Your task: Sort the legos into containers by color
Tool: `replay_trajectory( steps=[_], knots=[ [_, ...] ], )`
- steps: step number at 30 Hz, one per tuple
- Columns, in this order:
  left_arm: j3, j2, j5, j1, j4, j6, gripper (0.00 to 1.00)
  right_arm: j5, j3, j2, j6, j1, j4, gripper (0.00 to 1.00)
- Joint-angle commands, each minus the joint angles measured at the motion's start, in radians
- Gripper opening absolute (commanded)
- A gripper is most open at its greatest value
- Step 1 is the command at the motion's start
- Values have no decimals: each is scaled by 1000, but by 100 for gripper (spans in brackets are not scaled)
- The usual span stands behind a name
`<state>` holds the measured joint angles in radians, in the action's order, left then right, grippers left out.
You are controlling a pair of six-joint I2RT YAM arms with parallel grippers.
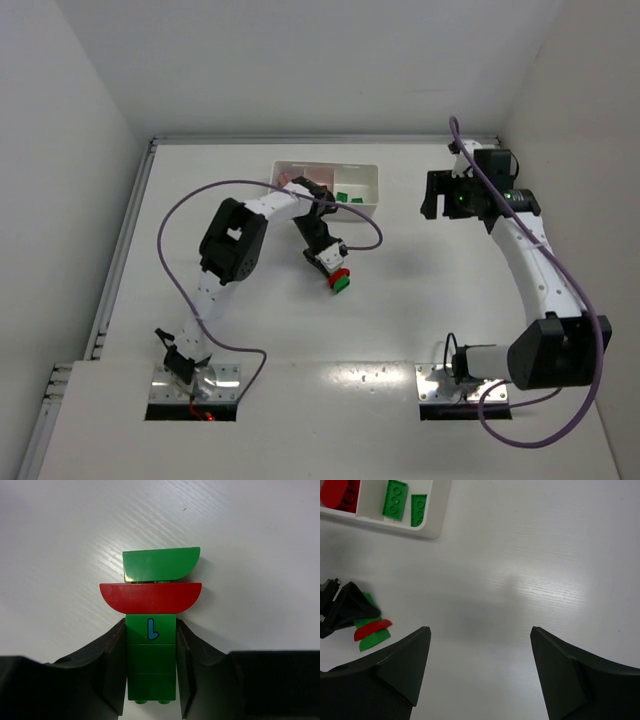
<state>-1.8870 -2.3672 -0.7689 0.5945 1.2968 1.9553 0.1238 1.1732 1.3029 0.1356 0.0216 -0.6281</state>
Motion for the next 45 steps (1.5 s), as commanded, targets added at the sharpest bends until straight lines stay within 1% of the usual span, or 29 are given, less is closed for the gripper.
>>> replay_trajectory(
  steps=[1,2,3,4,5,6,7,8,9,10,11,12,13,14,15,16,18,20,24,29,34,36,39,40,43,45],
  knots=[
    [102,106,-59,-19,-54,113,32,92,32,33,7,-5,48,82],
    [133,138,-75,-30,-100,-53,24,118,32,42,-5,-5,57,82],
    [193,208,-101,-44,-207,-140,18,187,42,62,-5,-5,68,82],
    [222,245,-119,-53,-258,-300,7,229,42,76,-14,4,68,82],
    [253,282,-139,-64,-313,-391,3,276,51,90,-14,5,68,81],
    [284,321,-156,-73,-452,-492,0,327,60,108,-14,5,79,81],
    [361,407,-156,-73,-547,-613,0,429,60,151,-2,14,88,79],
    [411,457,-141,-85,-661,-897,0,476,74,174,12,14,88,79],
    [463,508,-82,-96,-893,-1029,0,564,91,199,34,23,100,79],
    [515,558,-34,-96,-995,-1146,0,606,103,225,44,23,110,79],
    [596,645,8,-96,-1071,-1294,0,644,132,275,44,34,110,79],
    [623,680,34,-105,-1118,-1340,0,677,150,300,44,50,119,79],
    [641,710,63,-105,-1184,-1375,0,741,172,324,53,60,119,79],
    [673,736,84,-105,-1214,-1412,0,770,215,349,53,69,119,79],
    [683,776,114,-105,-1238,-1479,0,796,236,398,68,89,119,79],
    [683,792,153,-105,-1254,-1499,0,845,258,421,93,100,128,79],
    [683,810,177,-105,-1266,-1533,0,885,308,478,125,129,139,79],
    [694,824,201,-105,-1289,-1533,0,913,345,510,139,147,151,79],
    [706,844,220,-105,-1311,-1523,0,990,378,546,203,181,234,79],
    [724,844,207,-105,-1321,-1504,0,1020,388,556,217,233,257,79],
    [724,844,207,-105,-1331,-1486,0,1021,379,538,226,242,280,78],
    [733,844,207,-105,-1331,-1475,0,1021,379,538,226,242,280,75],
    [733,844,207,-105,-1331,-1466,0,1011,368,538,226,242,280,73],
    [743,844,207,-105,-1331,-1466,0,996,358,538,226,242,269,73],
    [752,844,198,-105,-1340,-1466,0,886,348,526,193,242,260,73],
    [752,853,188,-105,-1340,-1466,0,873,348,526,182,242,251,73]
  ],
)
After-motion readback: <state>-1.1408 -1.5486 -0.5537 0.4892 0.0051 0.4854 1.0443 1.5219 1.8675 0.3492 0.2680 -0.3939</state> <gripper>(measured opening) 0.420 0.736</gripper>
